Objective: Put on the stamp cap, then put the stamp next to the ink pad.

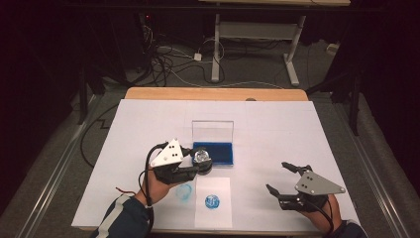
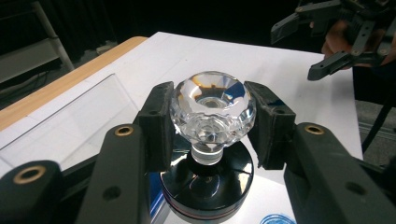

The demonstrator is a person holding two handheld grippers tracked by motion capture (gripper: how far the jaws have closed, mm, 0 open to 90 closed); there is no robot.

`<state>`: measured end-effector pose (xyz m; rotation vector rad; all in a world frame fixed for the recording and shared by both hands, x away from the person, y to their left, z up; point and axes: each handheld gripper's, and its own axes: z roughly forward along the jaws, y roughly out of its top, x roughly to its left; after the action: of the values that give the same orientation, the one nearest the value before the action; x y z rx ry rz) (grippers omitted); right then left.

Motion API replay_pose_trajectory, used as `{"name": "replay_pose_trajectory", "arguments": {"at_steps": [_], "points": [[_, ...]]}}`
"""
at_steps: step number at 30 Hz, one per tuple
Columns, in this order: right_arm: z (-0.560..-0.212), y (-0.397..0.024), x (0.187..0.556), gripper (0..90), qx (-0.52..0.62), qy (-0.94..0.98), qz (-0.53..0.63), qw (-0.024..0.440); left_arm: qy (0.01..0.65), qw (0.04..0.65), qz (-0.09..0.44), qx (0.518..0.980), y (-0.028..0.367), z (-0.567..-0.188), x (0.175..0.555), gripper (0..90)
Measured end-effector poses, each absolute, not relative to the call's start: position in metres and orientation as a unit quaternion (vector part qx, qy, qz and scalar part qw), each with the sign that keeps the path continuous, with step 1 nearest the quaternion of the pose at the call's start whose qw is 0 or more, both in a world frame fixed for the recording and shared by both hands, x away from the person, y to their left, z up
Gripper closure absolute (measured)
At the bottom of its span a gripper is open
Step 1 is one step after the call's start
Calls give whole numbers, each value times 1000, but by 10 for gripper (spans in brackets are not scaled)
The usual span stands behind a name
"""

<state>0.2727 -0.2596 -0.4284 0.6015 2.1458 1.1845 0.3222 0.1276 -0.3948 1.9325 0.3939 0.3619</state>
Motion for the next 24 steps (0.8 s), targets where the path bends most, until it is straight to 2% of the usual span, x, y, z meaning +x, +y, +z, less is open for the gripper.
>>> {"name": "replay_pose_trajectory", "arguments": {"at_steps": [13, 24], "points": [[-431, -273, 267, 207, 239, 807, 446, 304, 188, 539, 168, 804, 144, -389, 331, 539], [-434, -272, 270, 210, 238, 812, 442, 298, 184, 520, 176, 815, 149, -383, 341, 539]]}}
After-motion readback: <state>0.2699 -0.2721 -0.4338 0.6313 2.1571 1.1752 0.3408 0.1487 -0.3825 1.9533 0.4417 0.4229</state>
